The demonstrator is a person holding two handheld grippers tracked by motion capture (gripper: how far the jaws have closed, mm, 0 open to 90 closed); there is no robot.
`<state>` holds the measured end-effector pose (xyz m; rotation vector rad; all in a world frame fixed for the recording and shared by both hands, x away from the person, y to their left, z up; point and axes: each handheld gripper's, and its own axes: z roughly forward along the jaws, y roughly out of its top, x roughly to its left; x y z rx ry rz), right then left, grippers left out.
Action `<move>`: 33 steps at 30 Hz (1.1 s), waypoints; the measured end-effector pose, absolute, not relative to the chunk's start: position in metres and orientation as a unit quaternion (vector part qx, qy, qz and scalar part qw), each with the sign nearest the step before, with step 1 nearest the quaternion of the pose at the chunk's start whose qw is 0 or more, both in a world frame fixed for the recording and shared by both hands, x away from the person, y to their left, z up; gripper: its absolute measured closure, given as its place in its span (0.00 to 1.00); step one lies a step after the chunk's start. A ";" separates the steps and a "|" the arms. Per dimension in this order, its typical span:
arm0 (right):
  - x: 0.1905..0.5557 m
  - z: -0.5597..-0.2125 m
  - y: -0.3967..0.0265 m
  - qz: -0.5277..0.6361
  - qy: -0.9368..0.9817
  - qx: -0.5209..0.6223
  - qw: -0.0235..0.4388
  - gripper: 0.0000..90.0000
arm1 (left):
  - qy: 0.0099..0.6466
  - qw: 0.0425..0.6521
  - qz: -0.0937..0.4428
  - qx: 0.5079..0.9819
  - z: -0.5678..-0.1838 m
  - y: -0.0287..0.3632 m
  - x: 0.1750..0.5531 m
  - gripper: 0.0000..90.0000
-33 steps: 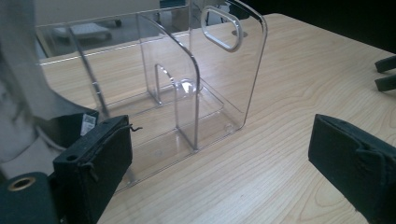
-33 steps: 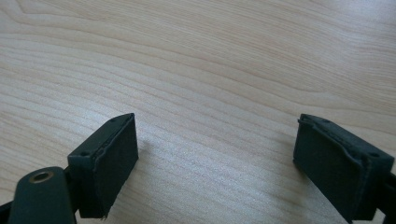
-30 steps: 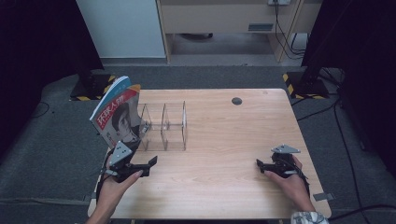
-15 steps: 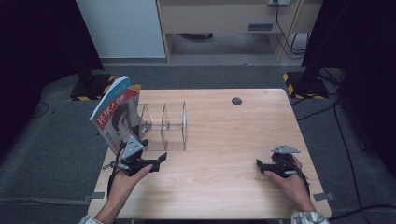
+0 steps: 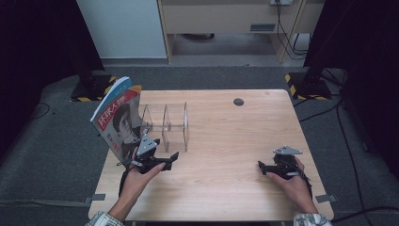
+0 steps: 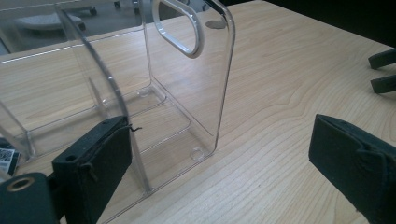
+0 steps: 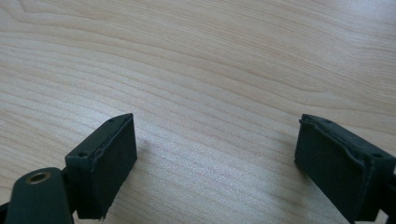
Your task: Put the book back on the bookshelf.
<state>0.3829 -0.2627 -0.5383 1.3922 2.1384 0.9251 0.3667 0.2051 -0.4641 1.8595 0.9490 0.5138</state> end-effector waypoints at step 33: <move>0.382 -0.538 -0.262 0.332 0.768 0.505 0.214 0.13 | 0.325 0.439 0.167 0.821 -0.485 0.126 0.366 0.04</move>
